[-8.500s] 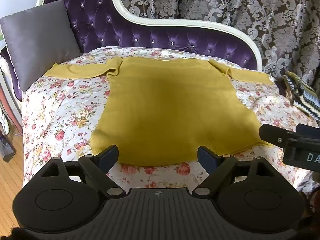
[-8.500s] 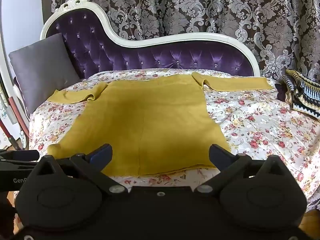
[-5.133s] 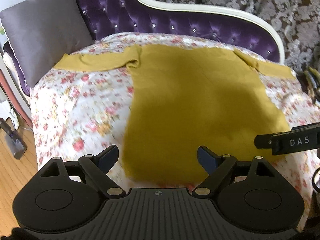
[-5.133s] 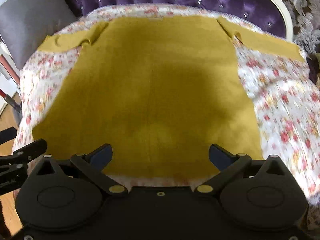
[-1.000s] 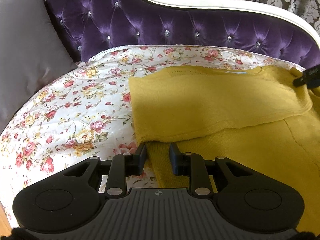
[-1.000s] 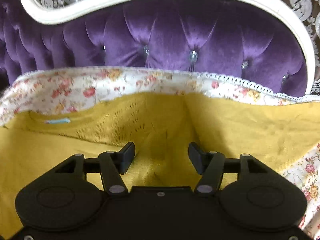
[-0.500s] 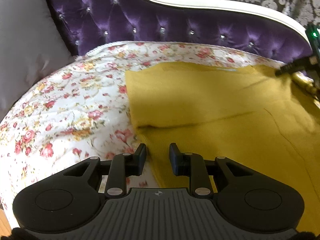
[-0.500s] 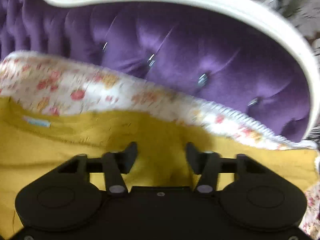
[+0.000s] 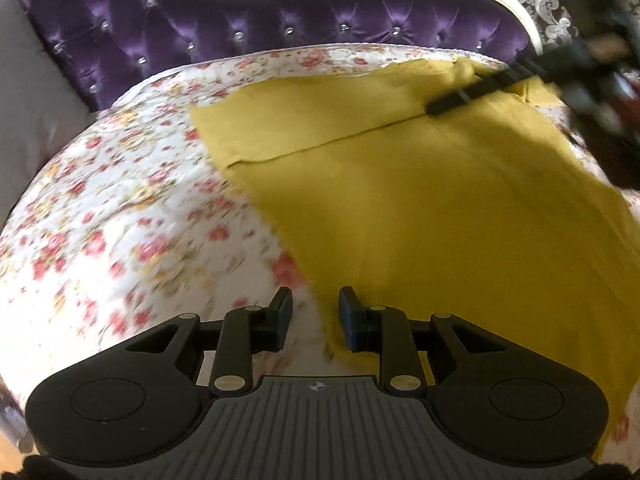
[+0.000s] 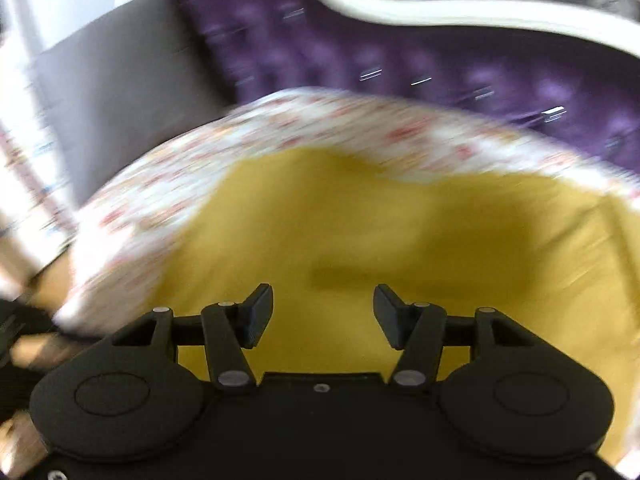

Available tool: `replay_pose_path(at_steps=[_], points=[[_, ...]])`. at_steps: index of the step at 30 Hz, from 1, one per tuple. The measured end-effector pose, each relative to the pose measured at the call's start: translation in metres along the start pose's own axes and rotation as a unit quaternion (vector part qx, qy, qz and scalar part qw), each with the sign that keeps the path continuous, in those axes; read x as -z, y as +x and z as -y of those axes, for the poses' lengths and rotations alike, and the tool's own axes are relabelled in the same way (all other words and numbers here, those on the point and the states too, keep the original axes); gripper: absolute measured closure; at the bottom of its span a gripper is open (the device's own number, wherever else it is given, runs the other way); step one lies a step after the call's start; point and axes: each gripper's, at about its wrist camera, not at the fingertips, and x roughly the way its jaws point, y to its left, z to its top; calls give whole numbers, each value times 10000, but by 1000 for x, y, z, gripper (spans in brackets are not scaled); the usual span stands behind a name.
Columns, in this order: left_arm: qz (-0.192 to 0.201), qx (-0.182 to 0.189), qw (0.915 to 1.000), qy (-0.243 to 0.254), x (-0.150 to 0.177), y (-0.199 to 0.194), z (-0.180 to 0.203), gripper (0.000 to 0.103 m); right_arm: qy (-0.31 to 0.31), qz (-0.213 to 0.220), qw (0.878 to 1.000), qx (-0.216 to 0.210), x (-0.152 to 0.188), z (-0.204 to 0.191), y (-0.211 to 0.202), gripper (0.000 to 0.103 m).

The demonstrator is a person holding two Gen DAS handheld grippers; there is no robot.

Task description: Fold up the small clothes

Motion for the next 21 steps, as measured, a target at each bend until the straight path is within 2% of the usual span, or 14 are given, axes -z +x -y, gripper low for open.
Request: replay_pose_path(at_steps=[3, 7, 14, 15, 16, 17, 21], points=[[-12, -97, 9995, -284, 6, -8, -9, 78, -182, -333, 9969, -686, 33, -32, -9, 41], [70, -344, 9970, -692, 10, -19, -18, 78, -347, -650, 9914, -1081, 70, -60, -25, 41], [204, -362, 9908, -1290, 23, -40, -20, 78, -169, -910, 9899, -1077, 107, -72, -40, 43], [216, -365, 9903, -1325, 25, -43, -21, 78, -115, -883, 9899, -1099, 113, -73, -42, 55], [226, -384, 9898, -1352, 25, -45, -22, 78, -68, -854, 9899, -1133, 114, -75, -43, 82], [240, -411, 9894, -1368, 25, -48, -22, 78, -42, -843, 9893, -1187, 114, -79, -44, 88], [353, -513, 9891, -1333, 16, -56, -22, 78, -393, -655, 9866, -1442, 113, -115, -47, 87]])
